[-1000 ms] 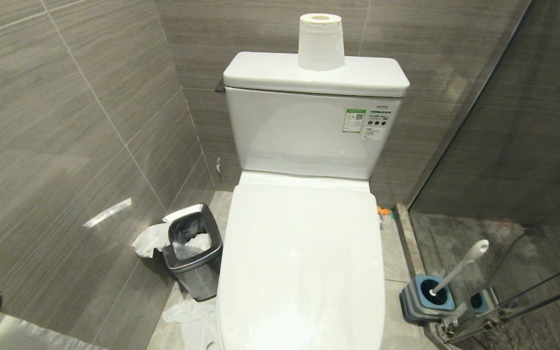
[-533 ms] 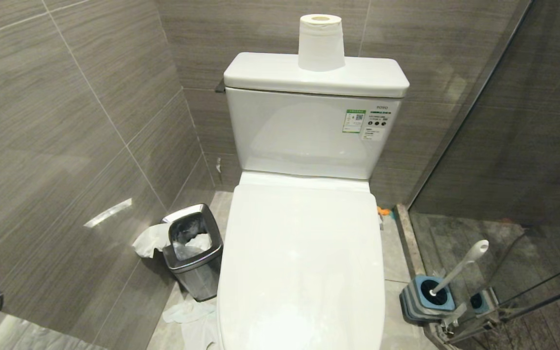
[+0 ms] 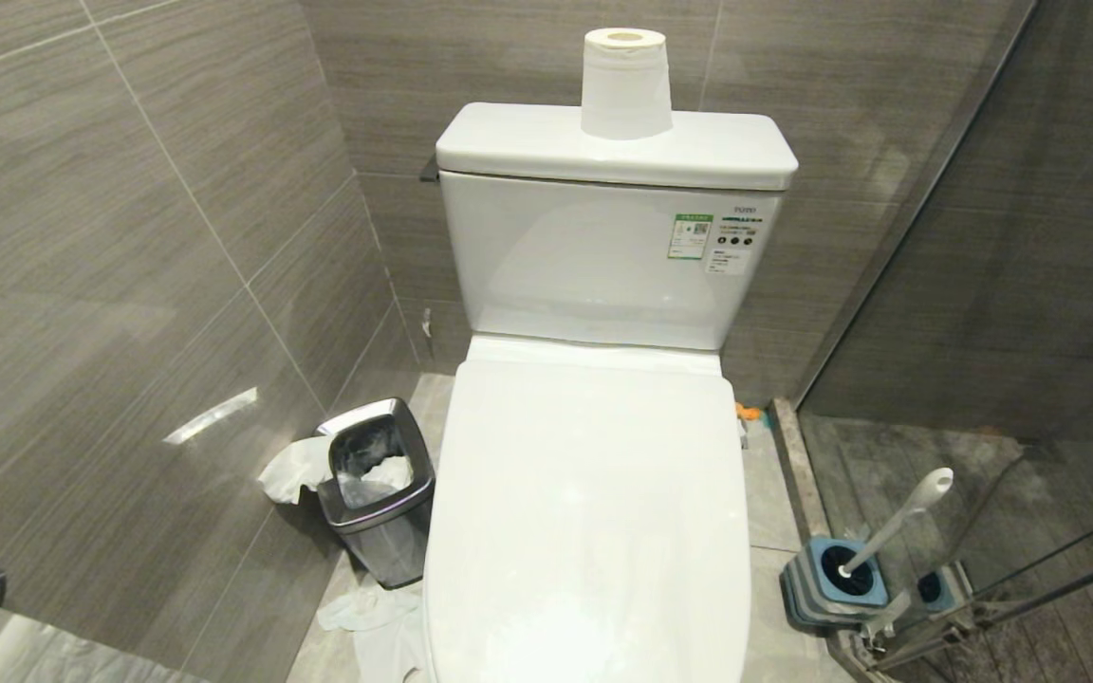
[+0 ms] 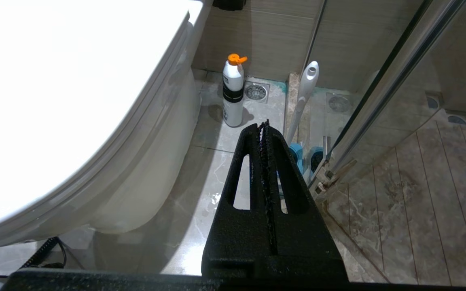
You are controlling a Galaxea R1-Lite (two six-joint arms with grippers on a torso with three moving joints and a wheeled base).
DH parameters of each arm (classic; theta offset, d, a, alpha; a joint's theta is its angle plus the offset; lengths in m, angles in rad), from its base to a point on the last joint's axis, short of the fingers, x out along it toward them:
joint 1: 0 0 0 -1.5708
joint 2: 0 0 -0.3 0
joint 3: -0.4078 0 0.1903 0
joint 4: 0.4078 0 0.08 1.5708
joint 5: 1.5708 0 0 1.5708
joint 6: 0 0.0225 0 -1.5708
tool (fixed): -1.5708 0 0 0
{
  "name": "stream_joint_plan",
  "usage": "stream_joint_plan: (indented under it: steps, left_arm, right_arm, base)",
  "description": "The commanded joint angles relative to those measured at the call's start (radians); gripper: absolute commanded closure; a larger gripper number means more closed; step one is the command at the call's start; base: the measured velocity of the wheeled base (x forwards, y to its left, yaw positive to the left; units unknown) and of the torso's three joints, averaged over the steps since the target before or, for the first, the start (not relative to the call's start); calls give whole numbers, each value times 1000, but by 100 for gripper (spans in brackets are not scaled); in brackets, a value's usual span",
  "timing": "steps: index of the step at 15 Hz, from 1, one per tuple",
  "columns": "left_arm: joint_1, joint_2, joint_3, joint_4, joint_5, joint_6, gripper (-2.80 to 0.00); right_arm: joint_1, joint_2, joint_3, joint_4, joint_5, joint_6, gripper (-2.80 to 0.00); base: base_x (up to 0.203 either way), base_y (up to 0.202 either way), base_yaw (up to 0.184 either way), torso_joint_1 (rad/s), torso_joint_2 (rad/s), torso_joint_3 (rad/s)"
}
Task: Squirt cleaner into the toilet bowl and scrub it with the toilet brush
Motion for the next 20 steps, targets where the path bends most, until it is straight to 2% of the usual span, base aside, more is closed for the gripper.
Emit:
stream_joint_plan:
  steps: [1,7,12,15,17,20]
  left_arm:
    - [28,-113,96,6,1,6,0]
    - [32,-282,259,7,50,53,0]
    - [4,-423,415,6,144,43,0]
    - [-4,-515,556,0,153,43,0]
    - [-6,-573,657,-9,188,51,0]
    - [-8,-596,754,-11,202,52,0]
  right_arm:
    - [0,1,0,0,0,0,0]
    - [0,1,0,0,0,0,0]
    - [0,1,0,0,0,0,0]
    - [0,1,0,0,0,0,0]
    - [0,1,0,0,0,0,0]
    - [0,1,0,0,0,0,0]
  base:
    - [0,0,0,0,0,0]
    - [0,0,0,0,0,0]
    - [0,0,0,0,0,0]
    - [0,0,0,0,0,0]
    - [0,0,0,0,0,0]
    - [0,0,0,0,0,0]
